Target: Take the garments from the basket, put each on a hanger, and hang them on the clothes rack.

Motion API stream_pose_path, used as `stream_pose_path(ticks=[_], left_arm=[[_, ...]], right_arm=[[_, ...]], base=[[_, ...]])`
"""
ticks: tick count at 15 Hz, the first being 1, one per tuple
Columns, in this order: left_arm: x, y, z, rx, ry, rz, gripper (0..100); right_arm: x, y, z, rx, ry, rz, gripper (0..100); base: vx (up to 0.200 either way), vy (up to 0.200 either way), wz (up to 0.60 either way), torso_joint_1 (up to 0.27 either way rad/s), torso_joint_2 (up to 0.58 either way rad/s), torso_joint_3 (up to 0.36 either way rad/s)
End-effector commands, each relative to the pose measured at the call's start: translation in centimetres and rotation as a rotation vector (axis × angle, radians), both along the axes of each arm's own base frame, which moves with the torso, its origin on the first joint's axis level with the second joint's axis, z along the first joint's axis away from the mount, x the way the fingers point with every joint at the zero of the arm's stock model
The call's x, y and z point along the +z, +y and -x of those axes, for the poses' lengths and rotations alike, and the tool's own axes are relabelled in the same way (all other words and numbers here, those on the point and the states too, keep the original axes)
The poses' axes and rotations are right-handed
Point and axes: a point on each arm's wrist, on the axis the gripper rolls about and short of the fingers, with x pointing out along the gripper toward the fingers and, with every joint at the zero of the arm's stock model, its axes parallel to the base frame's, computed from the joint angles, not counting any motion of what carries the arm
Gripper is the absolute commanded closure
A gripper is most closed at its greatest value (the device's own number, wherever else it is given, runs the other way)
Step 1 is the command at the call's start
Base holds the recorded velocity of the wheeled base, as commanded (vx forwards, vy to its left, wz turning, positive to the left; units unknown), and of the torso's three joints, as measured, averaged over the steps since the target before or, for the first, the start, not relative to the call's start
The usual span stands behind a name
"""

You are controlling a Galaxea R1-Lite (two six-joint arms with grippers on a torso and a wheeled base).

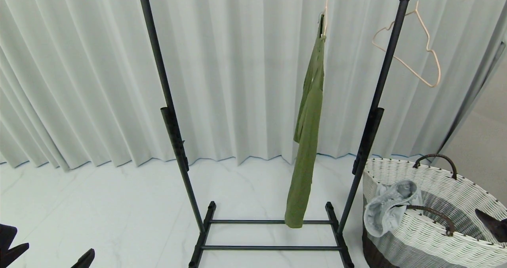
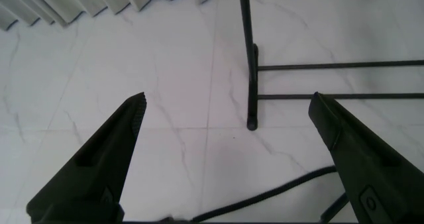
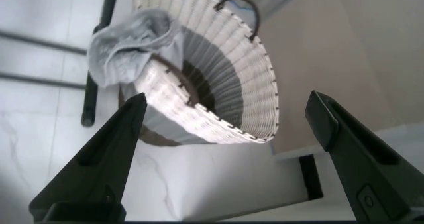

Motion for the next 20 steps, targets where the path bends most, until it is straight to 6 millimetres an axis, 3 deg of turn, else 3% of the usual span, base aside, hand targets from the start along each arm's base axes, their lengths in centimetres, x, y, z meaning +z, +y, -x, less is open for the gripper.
stream_pose_path(ticks=[1,4,11,20], left_arm=[[-0.04,0.0,-0.23,0.001,0.014,-0.001,0],[-0.15,-0.01,-0.15,-0.001,0.015,-0.002,0],[-0.3,-0.01,0.12,-0.004,0.01,-0.005,0],[0.23,-0.02,-0.09,-0.005,-0.007,-0.005,0]], right_arm=[[-0.41,0.02,-0.09,0.004,0.022,0.007,0],[-0.74,0.02,0.0,0.008,0.034,0.013,0],[-0.95,0.01,0.07,0.007,0.041,0.012,0],[-0.94,-0.01,0.06,0.006,0.04,0.012,0]], base=[[0.0,0.0,0.0,0.0,0.0,0.0],[0.0,0.0,0.0,0.0,0.0,0.0],[0.0,-0.2,0.0,0.001,0.0,0.006],[0.0,0.0,0.0,0.0,0.0,0.0]])
